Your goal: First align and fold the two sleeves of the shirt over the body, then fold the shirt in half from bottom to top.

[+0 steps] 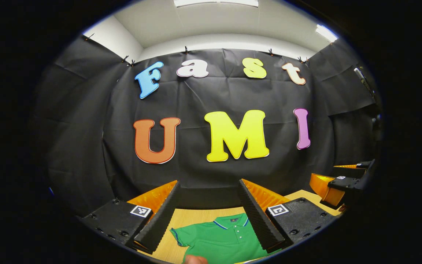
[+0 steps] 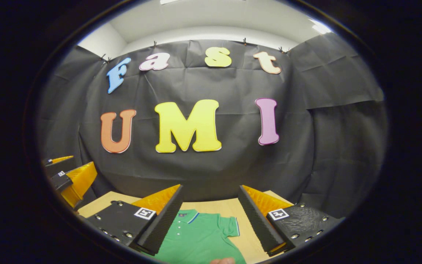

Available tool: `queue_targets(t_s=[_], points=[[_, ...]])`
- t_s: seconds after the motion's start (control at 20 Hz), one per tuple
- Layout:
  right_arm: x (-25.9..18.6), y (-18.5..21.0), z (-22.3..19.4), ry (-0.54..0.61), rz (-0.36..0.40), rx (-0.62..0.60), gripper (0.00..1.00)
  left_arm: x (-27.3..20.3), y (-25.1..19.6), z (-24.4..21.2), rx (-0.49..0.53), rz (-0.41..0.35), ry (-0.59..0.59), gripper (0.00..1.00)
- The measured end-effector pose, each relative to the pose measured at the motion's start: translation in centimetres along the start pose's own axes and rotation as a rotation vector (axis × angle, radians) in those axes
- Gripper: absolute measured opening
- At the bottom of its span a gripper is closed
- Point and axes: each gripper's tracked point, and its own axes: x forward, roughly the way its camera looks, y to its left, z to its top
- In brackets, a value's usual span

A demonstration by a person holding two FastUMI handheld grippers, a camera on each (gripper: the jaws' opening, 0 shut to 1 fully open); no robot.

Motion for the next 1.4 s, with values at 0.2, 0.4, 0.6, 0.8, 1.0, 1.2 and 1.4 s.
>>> queue_targets(t_s=[0.2,0.4,0.6,0.8,1.0,1.2,1.4], points=[[1.0,-0.2,-0.2,0.006,-0.006,-0.037,0.95,0.2,0.0,-0.1,0.0,0.006,-0.003,0.99],[4.2,-1.6,-0.8,0.033,-0.026,-0.07,0.94,0.2,-0.1,-0.1,-0.001,0.009,-0.01,0.99],[9.9,-3.6,-3.5,0.109,-0.026,-0.081,0.94,0.3,0.1,-0.3,-0.005,0.01,0.0,0.99],[16.3,-6.2,-9.1,0.233,-0.044,-0.056,0.96,-0.1,0.3,0.6,0.001,0.023,-0.023,0.99],[21.0,-8.1,-15.6,0.358,-0.069,-0.089,0.96,-0.2,0.8,1.6,0.02,0.047,-0.037,0.99],[23.9,-9.2,-21.0,0.458,-0.079,-0.118,0.95,-0.4,1.9,2.0,0.002,0.085,-0.035,0.99],[25.9,-10.3,-25.4,0.553,-0.09,-0.138,0.96,-0.6,2.8,2.1,0.004,0.12,-0.024,0.99]])
